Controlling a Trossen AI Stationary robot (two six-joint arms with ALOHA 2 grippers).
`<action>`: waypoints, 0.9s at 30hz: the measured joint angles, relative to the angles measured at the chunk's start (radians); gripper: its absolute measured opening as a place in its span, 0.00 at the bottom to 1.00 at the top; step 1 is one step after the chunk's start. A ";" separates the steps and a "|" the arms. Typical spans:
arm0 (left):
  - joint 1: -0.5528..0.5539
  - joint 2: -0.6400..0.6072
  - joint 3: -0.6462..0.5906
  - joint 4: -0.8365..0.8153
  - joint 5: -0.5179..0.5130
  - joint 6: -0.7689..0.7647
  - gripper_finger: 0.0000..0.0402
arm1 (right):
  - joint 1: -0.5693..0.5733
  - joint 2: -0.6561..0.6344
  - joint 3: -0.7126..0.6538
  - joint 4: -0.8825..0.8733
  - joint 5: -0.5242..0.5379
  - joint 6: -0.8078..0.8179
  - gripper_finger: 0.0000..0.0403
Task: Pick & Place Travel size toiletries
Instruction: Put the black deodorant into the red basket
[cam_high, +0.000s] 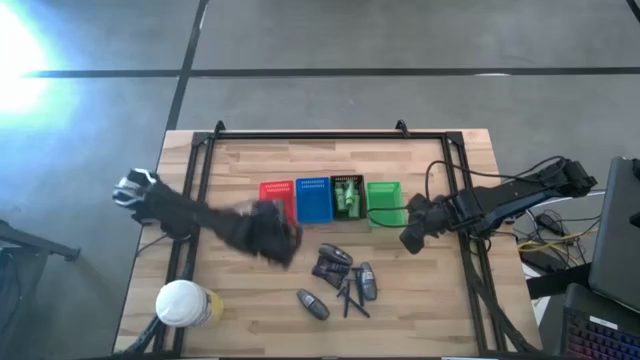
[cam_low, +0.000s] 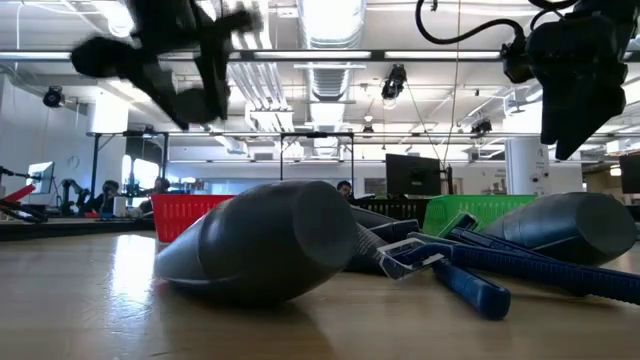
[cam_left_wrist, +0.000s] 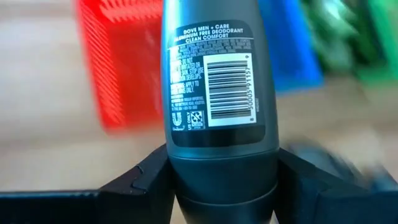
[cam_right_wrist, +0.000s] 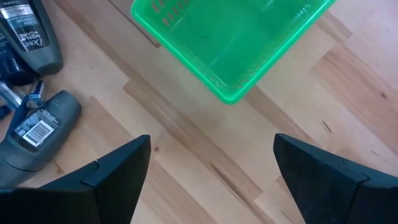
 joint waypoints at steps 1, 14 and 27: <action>0.055 -0.032 -0.047 0.026 0.024 0.044 0.51 | -0.003 0.000 0.000 0.000 0.000 -0.005 0.85; 0.383 -0.169 -0.377 0.395 0.255 0.289 0.66 | -0.008 -0.006 0.001 0.004 0.000 0.004 0.87; 0.134 -0.161 -0.181 0.419 0.258 0.390 0.88 | -0.008 -0.006 0.001 0.002 -0.033 -0.036 0.87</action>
